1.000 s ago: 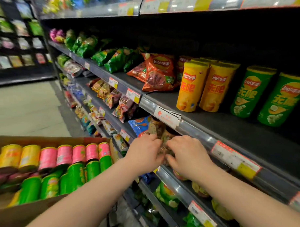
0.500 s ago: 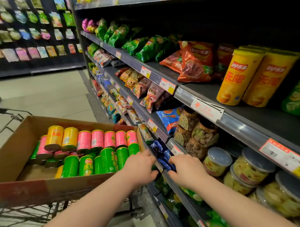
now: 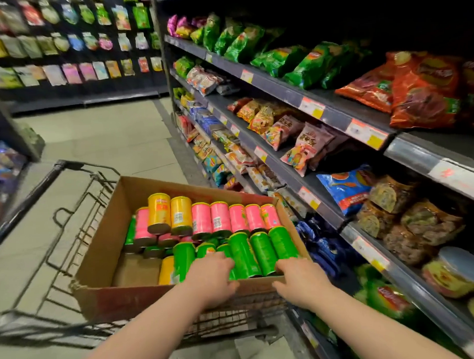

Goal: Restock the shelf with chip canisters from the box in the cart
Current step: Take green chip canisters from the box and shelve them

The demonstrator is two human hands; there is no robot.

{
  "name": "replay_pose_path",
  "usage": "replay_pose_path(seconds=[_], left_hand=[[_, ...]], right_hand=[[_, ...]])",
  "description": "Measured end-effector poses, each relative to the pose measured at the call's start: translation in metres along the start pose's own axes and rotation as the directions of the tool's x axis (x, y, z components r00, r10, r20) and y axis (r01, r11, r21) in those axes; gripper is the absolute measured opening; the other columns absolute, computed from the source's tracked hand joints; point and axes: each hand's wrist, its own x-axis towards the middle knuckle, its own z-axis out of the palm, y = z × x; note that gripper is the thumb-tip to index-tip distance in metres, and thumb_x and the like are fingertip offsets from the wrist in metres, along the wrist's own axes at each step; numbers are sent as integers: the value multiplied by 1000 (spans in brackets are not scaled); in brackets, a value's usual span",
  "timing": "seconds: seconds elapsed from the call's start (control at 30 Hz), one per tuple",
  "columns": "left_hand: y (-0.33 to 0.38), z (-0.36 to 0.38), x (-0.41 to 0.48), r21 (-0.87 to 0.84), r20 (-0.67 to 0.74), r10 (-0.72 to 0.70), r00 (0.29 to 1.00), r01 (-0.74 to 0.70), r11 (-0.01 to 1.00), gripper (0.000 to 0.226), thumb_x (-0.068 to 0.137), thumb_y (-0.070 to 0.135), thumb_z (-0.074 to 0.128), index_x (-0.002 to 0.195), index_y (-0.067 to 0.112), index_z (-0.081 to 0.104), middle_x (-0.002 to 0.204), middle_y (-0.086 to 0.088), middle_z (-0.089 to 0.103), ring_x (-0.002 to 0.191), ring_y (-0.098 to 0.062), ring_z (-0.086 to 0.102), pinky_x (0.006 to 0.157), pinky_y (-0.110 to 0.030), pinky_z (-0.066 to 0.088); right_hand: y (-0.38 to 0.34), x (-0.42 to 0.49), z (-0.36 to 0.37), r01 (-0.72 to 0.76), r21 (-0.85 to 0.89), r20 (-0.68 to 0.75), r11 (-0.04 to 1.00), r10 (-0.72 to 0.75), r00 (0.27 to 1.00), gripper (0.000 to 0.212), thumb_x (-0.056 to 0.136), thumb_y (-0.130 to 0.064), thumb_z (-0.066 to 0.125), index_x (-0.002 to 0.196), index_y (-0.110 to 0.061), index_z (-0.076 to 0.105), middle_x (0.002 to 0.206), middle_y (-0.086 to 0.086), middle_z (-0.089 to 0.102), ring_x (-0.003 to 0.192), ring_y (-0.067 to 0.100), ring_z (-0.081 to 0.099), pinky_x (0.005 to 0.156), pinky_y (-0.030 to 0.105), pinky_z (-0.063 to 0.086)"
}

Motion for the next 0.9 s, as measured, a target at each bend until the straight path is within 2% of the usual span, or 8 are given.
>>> replay_pose_path(seconds=[0.2,0.43,0.63,0.9], left_hand=[[-54,17,-1,4,80,-29,996,29,1000,47,89,48,49,125,19,52,125,-6,52,118,-28,50,94,-40,46],[-75,30,9,-59,120,-48,992,55,997,46,89,48,49,124,19,53,122,-5,53,116,-25,51,94,-40,46],[-102,32,18,-87,183,-169,968,187,978,50,88,48,51,129,19,50,126,-4,52,118,-24,51,95,-40,47],[-121,48,61,-97,327,-301,896,349,932,57,87,46,56,137,20,42,134,-3,47,120,-23,50,97,-40,47]], right_hand=[[-37,20,14,-33,-1,71,999,33,997,39,91,-43,49,123,-19,52,124,4,57,115,28,54,91,37,45],[-34,54,20,-80,19,129,997,76,989,42,90,-42,50,126,-20,53,127,2,56,115,25,56,91,39,49],[-25,104,31,-111,50,204,993,99,974,39,89,-38,52,124,-21,52,126,2,57,113,25,56,89,35,49],[-13,166,53,-112,110,310,988,73,948,40,85,-35,55,121,-17,52,124,8,59,114,28,57,87,33,47]])
